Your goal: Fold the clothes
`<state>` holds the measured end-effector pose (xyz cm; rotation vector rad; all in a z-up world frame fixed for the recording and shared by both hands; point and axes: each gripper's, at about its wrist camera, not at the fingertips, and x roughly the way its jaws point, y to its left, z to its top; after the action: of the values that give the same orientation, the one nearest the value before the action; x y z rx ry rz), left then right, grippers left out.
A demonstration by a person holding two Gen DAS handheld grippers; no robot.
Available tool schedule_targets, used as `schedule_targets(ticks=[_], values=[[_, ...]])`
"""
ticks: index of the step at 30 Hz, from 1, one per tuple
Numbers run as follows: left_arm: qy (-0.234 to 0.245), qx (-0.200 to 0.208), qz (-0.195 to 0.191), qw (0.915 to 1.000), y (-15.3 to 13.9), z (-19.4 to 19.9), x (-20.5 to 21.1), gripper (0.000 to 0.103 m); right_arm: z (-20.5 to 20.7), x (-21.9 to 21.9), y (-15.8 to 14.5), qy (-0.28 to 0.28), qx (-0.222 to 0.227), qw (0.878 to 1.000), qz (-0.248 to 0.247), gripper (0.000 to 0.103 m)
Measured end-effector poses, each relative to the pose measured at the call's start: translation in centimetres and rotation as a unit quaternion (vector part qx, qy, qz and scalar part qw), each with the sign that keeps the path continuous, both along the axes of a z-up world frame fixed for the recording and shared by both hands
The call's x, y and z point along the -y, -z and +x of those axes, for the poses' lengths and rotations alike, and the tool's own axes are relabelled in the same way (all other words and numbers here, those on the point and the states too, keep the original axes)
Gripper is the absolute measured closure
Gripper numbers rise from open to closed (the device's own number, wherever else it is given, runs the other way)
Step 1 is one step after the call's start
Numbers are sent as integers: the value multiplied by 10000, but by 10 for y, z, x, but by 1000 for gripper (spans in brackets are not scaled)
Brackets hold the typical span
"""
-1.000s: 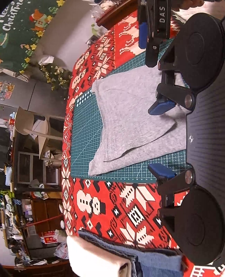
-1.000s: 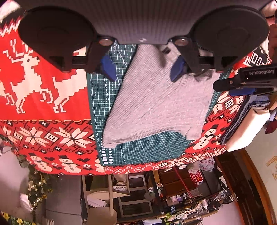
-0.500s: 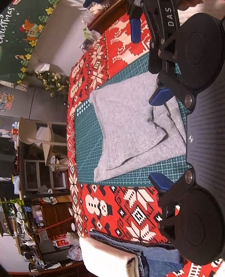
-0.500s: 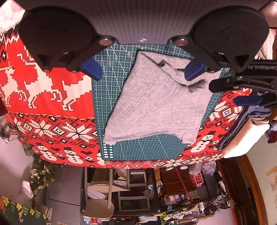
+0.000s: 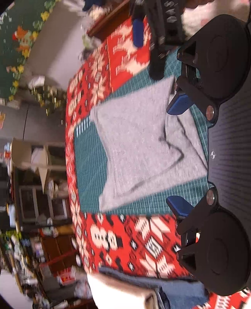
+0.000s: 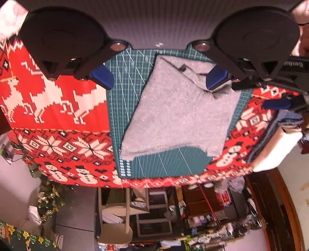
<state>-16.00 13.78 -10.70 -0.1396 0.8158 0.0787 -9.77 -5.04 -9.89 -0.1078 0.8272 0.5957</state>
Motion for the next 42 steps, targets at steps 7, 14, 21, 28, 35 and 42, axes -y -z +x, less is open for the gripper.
schedule_targets(ticks=[7,14,21,28,35,42], values=[[-38,55,160,9998,0,9,3,12,7,2,-1,378,144,9985,-357,1],[-353,176,763,9963,-4,17,9,7,9,-3,-2,546,578,9945,-683,1],[-381,295,966,9942,-3,23,9,4,17,-2,-4,783,630,9930,-626,1],[-441,417,1351,9890,-2,25,17,4,15,-4,-4,724,862,9913,-681,1],[-617,256,688,9954,-7,35,6,4,17,-3,-11,733,892,9921,-483,1],[-501,189,-143,9985,-8,44,-5,19,36,3,-11,416,214,9986,262,1]])
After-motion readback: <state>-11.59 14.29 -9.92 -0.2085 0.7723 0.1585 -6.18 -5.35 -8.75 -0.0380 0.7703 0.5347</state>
